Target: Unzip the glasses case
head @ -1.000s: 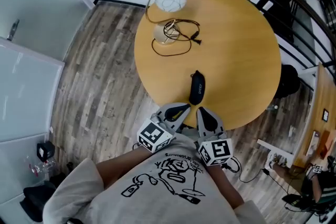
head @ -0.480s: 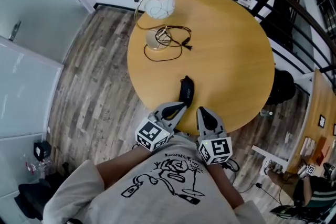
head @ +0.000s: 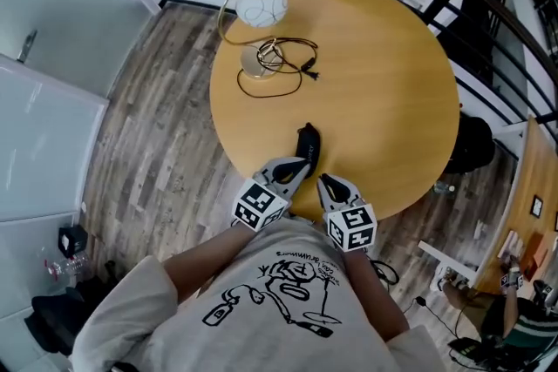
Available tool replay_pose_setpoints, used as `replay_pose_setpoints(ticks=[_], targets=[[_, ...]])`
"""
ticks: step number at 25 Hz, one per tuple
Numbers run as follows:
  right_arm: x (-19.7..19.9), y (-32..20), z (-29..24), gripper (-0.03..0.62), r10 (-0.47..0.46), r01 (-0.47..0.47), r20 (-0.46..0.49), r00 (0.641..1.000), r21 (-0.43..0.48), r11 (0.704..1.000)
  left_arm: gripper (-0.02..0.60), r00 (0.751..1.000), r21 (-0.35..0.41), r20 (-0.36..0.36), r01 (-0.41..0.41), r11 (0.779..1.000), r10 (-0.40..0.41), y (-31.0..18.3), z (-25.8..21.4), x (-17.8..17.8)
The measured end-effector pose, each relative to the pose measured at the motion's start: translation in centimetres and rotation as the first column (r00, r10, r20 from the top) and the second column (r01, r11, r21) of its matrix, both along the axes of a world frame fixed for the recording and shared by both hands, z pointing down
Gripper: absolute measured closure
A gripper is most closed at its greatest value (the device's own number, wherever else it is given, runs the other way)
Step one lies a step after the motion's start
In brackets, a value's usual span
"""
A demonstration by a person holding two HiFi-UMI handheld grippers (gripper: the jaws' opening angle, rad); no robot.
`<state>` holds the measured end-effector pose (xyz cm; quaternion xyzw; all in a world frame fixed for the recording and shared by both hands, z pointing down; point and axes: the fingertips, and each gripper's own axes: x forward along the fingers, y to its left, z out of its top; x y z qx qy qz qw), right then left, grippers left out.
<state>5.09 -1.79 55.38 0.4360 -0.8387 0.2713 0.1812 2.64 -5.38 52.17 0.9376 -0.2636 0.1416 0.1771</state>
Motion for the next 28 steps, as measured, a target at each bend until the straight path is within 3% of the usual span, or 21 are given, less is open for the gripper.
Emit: replay_pose_setpoints(ticks=[5,8,12,20,28], targets=[[-0.3,0.6,5.5,0.563,-0.03,0.021,-0.067,0.997,-0.124,0.992,0.575,0.991,-0.018,0.109,-0.074,0.997,0.076,-0.8,4.7,0.5],[-0.7,1.2,8.7,0.499,-0.055,0.035,-0.097,0.994,-0.203,0.978,0.575,0.978,-0.033,0.161,-0.126,0.991,0.13,-1.4,7.9,1.3],[-1.3,1.8,12.2,0.461,-0.065,0.031,-0.11,0.992,-0.285,0.958,0.575,0.964,-0.051,0.199,-0.172,0.984,0.179,-2.3,10.4,2.6],[-3.1,2.0,16.4,0.45,-0.092,0.037,-0.138,0.986,-0.358,0.933,0.575,0.925,-0.057,0.311,-0.211,0.976,0.219,-1.7,15.8,2.2],[-3.3,1.5,18.2,0.45,-0.09,0.013,-0.188,0.978,-0.377,0.926,0.575,0.907,-0.067,0.334,-0.25,0.966,0.258,-1.2,16.6,2.3]])
